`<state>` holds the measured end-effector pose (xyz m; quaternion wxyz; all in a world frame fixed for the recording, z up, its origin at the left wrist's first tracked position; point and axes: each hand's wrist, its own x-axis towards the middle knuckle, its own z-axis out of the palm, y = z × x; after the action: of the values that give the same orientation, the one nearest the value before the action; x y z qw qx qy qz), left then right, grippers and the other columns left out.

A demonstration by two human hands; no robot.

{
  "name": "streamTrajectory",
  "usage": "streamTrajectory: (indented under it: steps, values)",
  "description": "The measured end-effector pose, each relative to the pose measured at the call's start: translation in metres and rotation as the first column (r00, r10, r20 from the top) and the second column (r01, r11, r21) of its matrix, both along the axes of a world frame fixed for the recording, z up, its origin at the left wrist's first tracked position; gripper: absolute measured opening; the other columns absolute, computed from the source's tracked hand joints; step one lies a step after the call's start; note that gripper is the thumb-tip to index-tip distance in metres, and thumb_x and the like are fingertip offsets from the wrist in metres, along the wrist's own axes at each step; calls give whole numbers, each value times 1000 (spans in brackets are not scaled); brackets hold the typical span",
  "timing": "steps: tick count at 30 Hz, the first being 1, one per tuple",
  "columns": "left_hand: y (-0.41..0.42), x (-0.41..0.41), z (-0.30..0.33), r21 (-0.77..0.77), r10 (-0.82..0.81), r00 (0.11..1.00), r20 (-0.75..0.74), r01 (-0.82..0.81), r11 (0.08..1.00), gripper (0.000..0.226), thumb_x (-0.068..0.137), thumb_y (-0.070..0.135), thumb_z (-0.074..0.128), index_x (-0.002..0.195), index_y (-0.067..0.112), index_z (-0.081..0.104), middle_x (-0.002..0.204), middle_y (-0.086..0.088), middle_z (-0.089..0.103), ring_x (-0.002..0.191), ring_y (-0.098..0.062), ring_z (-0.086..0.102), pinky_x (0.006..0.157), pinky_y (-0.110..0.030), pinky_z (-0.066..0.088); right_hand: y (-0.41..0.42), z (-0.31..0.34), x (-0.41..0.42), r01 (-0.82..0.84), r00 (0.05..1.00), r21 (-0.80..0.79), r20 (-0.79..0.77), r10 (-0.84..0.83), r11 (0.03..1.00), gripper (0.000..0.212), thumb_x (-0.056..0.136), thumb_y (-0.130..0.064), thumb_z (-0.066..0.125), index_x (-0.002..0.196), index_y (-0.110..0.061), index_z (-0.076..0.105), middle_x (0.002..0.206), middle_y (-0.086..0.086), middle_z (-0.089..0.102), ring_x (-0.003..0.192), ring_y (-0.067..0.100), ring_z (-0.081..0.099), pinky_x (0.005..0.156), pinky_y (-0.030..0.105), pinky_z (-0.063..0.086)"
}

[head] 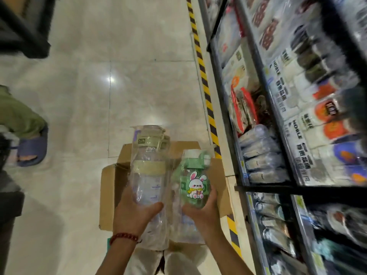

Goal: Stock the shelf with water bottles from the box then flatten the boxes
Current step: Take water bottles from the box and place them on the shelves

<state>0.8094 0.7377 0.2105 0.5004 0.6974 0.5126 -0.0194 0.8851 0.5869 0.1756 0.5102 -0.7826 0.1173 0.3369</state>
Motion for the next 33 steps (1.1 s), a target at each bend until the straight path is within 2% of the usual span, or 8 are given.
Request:
streamTrajectory:
  steps: [6, 10, 16, 19, 22, 26, 30, 33]
  values:
    - [-15, -7, 92, 30, -143, 983, 117, 141, 990, 72, 44, 44, 80, 110, 29, 54, 95, 12, 64, 80, -6, 63, 67, -27, 53, -23, 103, -13, 76, 986, 65, 142, -84, 995, 110, 49, -24, 79, 144, -25, 24, 118, -6, 52, 109, 16, 56, 90, 34, 51]
    - [-25, -16, 152, 115, -251, 941, 226, 230, 966, 58, 57, 26, 85, 103, 27, 51, 88, 16, 56, 76, 0, 54, 60, -14, 40, -41, 152, -36, 157, 950, 148, 249, -190, 976, 113, 41, -36, 82, 140, -30, 27, 126, 5, 56, 111, 19, 59, 90, 38, 53]
    - [-38, -34, 199, 102, -370, 872, 320, 356, 929, 65, 55, 23, 87, 109, 22, 50, 93, 12, 51, 93, -17, 53, 72, -28, 39, -57, 199, -68, 315, 867, 286, 301, -397, 905, 118, 30, -43, 91, 131, -41, 30, 123, -2, 59, 112, 15, 60, 90, 38, 53]
    - [-42, -35, 209, 139, -488, 801, 346, 471, 871, 75, 52, 33, 86, 117, 20, 52, 107, 4, 57, 100, -19, 56, 80, -32, 45, -64, 217, -86, 365, 815, 289, 361, -453, 885, 115, 46, -36, 93, 136, -42, 23, 125, -4, 55, 111, 12, 57, 89, 33, 51]
    - [-54, -38, 224, 147, -549, 736, 397, 539, 829, 60, 56, 23, 86, 101, 32, 48, 101, 7, 57, 92, -16, 58, 74, -30, 45, -79, 230, -110, 466, 716, 324, 408, -566, 823, 99, 65, -4, 84, 139, -31, 23, 122, -4, 54, 104, 0, 55, 76, 15, 45]
    - [-77, -51, 234, 89, -611, 627, 482, 659, 747, 61, 46, 30, 85, 86, 40, 40, 86, 21, 48, 74, 9, 46, 57, -15, 34, -102, 241, -158, 600, 583, 339, 435, -686, 724, 95, 69, 0, 80, 133, -39, 23, 119, -12, 50, 104, 2, 54, 82, 21, 47]
    - [-112, -65, 233, 123, -723, 466, 509, 793, 597, 80, 35, 47, 76, 107, 24, 50, 92, 14, 56, 85, -12, 57, 64, -25, 42, -128, 245, -216, 750, 421, 342, 413, -808, 566, 96, 67, -4, 82, 138, -33, 24, 119, -12, 50, 105, 5, 53, 95, 37, 47]
    - [-147, -83, 236, 30, -756, 421, 501, 865, 501, 74, 50, 26, 88, 112, 24, 49, 97, 11, 58, 93, -20, 56, 78, -30, 46, -150, 247, -262, 834, 278, 334, 433, -857, 440, 95, 67, -4, 83, 136, -33, 25, 119, -13, 50, 104, -2, 52, 91, 30, 45]
